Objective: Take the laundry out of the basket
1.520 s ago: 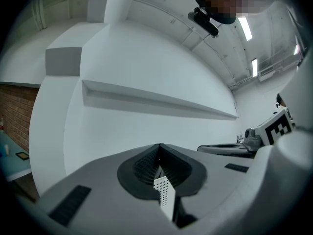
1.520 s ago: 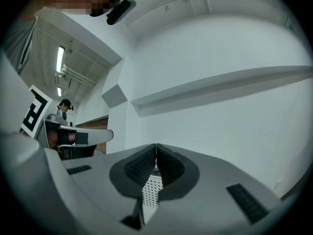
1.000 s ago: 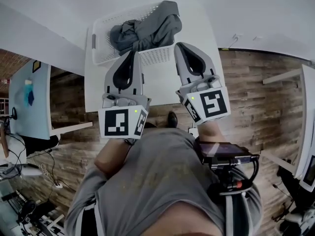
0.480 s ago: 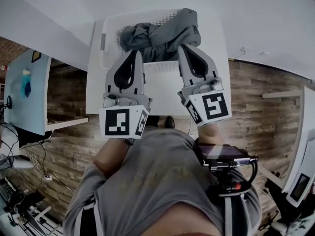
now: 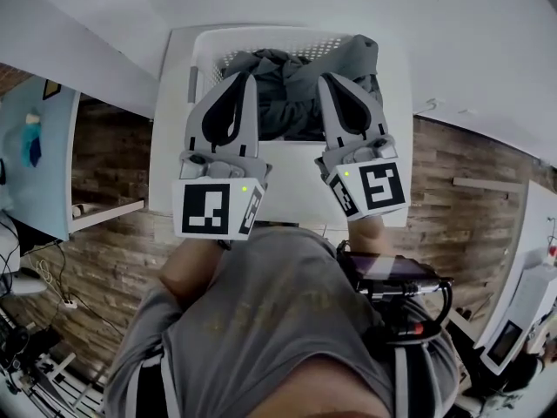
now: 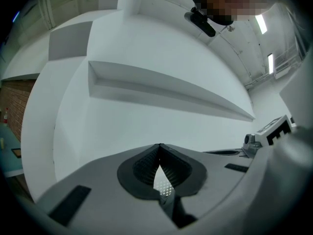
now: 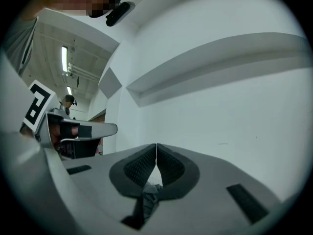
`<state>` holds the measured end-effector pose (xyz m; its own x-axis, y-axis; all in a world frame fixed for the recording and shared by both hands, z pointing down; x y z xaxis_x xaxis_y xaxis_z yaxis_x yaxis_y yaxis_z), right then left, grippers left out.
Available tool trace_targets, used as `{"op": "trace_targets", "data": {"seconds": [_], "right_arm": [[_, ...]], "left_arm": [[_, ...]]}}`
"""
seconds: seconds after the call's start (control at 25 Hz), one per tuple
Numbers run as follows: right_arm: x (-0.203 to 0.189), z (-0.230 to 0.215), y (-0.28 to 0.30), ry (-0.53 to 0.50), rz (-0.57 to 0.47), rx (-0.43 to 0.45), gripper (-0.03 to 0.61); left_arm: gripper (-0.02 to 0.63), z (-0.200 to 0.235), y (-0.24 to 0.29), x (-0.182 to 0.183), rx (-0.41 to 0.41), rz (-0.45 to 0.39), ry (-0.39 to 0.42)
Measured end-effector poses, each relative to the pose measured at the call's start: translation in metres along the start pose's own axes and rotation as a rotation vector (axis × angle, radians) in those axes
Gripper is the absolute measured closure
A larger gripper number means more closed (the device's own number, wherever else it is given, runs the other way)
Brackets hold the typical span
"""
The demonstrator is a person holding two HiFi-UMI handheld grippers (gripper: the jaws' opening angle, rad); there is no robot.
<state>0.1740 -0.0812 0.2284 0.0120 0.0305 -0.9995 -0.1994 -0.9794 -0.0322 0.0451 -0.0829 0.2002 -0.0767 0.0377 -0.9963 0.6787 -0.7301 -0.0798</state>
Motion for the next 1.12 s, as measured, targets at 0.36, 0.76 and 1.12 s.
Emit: {"op": "trace_targets", "data": {"seconds": [0.36,0.76,1.12], "right_arm": [[-0.031,0.006,0.055,-0.024,0.096,0.028,0.569],[-0.066,0.002,0.095,-0.066,0.259,0.065,0.459],[-0.116,0.01,0.116,-0.116,0.428,0.137,0.337]], "left_arm": [[0.604,0.042,0.025,-0.011,0.01,0.018,-0.016],[0.604,0.069,0.053,-0.032,-0.029,0.04,-0.113],[0.604,0.094,0.074,-0.055,-0.043,0.065,-0.183]]}}
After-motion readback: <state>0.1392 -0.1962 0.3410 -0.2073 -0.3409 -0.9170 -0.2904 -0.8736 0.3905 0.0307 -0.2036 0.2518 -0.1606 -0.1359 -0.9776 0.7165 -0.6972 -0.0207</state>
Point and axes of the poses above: the fingertips, and each gripper's own axes: y forward along the fingers, z to its left, x out of its top, the point moved 3 cm from there along -y, backward along the fingers, and after that the axes turned 12 degrees about -x, right-handed, at the moved point
